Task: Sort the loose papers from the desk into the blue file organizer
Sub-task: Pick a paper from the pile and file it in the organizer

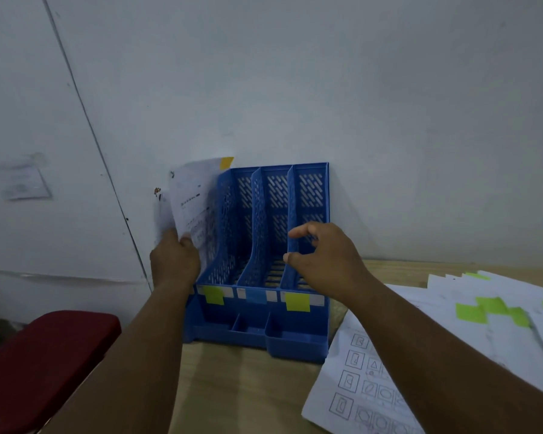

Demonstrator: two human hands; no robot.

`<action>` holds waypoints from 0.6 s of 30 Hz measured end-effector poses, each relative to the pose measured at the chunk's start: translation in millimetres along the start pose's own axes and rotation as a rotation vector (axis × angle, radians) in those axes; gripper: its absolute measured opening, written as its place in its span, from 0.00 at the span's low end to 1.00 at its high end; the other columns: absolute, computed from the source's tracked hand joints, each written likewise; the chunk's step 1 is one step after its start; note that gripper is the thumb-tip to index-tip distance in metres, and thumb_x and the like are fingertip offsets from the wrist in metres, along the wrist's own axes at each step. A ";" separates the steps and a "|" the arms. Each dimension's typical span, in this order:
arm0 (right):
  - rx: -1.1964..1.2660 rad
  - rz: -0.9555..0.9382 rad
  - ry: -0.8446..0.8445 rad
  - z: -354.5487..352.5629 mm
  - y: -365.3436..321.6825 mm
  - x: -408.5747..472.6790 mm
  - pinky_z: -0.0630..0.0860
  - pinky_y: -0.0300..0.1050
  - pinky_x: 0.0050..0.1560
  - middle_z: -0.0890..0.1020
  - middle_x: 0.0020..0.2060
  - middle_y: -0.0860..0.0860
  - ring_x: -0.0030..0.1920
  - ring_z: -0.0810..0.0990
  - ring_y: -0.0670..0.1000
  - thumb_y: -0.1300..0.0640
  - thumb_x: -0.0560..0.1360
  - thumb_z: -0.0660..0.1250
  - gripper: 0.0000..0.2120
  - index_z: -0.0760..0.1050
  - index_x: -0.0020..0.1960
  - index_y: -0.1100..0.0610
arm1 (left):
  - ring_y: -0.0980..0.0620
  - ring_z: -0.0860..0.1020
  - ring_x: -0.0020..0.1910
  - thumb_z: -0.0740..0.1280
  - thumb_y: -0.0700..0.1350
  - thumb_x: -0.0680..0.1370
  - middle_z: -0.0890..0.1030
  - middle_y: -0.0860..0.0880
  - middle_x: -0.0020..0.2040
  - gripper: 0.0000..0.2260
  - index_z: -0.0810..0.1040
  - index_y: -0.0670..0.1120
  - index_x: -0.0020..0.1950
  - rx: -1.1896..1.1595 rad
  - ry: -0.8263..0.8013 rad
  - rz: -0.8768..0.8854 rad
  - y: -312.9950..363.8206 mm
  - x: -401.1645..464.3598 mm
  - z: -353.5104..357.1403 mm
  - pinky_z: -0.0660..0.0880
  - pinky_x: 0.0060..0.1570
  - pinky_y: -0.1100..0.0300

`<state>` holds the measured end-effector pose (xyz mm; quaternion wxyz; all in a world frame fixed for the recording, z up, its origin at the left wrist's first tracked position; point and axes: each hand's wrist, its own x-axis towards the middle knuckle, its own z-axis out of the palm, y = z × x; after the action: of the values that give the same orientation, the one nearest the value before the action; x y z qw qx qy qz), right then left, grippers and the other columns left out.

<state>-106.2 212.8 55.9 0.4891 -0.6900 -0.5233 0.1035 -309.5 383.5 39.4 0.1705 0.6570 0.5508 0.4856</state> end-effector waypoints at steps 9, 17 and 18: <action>-0.012 0.002 0.008 2.2 -2.3 -11.2 0.74 0.51 0.66 0.74 0.64 0.46 0.65 0.74 0.49 0.49 0.73 0.76 0.16 0.75 0.57 0.39 | 0.38 0.77 0.53 0.59 0.38 0.83 0.78 0.32 0.58 0.10 0.74 0.34 0.60 0.115 -0.140 -0.101 4.0 -5.1 -8.2 0.69 0.45 0.56; 0.013 0.020 0.033 -14.3 1.4 -30.9 0.71 0.40 0.58 0.75 0.62 0.45 0.59 0.73 0.44 0.51 0.73 0.76 0.16 0.76 0.58 0.41 | 0.39 0.70 0.68 0.67 0.41 0.80 0.66 0.38 0.72 0.30 0.57 0.44 0.79 -0.120 0.148 0.028 44.0 -51.9 -10.8 0.73 0.64 0.44; 0.018 0.028 0.038 -17.2 2.3 -35.0 0.70 0.39 0.56 0.74 0.62 0.45 0.58 0.73 0.43 0.51 0.73 0.76 0.16 0.76 0.58 0.42 | 0.40 0.69 0.70 0.68 0.42 0.79 0.65 0.39 0.73 0.31 0.57 0.45 0.79 -0.148 0.178 0.081 49.6 -62.2 -8.5 0.73 0.66 0.44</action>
<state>-108.6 174.3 49.7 0.5037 -0.6948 -0.5032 0.1018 -283.9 309.0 53.0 0.1494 0.6184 0.4995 0.5880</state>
